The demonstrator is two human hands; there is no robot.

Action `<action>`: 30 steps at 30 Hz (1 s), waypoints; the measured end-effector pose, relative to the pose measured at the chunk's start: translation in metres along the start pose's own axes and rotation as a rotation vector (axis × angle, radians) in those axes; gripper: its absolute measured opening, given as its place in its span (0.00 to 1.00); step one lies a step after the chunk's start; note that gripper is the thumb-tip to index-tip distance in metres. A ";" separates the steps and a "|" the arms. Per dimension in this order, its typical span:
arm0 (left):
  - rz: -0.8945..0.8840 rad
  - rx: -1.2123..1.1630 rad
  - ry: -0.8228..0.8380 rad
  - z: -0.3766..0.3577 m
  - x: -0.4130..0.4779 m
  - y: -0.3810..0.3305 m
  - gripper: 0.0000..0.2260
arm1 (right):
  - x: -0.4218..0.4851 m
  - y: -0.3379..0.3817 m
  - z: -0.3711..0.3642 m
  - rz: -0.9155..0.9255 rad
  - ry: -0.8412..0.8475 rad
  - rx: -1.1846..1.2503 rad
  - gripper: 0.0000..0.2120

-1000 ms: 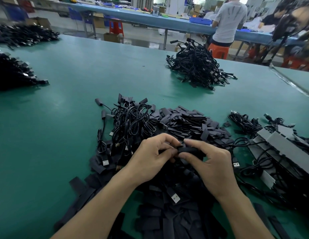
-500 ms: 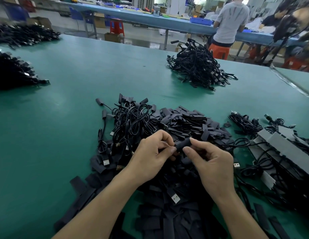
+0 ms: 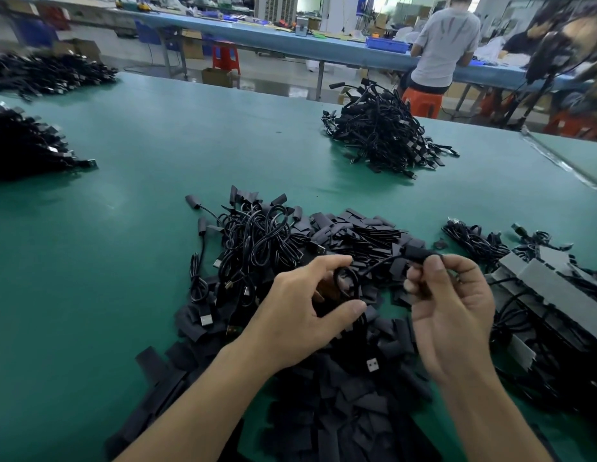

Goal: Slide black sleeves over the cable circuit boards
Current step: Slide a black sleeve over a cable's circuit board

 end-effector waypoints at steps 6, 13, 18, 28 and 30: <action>0.115 -0.092 -0.076 0.009 0.011 0.004 0.16 | -0.002 0.002 -0.009 0.024 0.009 -0.017 0.03; 0.272 -0.083 -0.521 0.093 0.024 0.013 0.19 | 0.005 0.030 0.016 0.365 -0.072 -1.317 0.02; 0.408 0.266 -0.578 0.131 0.026 0.036 0.20 | 0.013 0.033 0.053 0.072 -0.205 -1.934 0.13; 0.398 0.446 -0.541 0.119 0.032 0.043 0.10 | 0.008 0.025 0.052 -0.091 -0.092 -1.899 0.22; 0.254 0.481 -0.605 0.116 0.028 0.029 0.11 | 0.007 0.022 0.053 -0.136 -0.052 -1.903 0.24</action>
Point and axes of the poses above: each hand's wrist, its own x-axis towards the middle knuckle, its own z-axis out of the back of the hand, y = z × x, the point moved 9 cm from there along x, towards the middle knuckle, and after that the axes turned 5 degrees about -y, right-handed, at the moved point
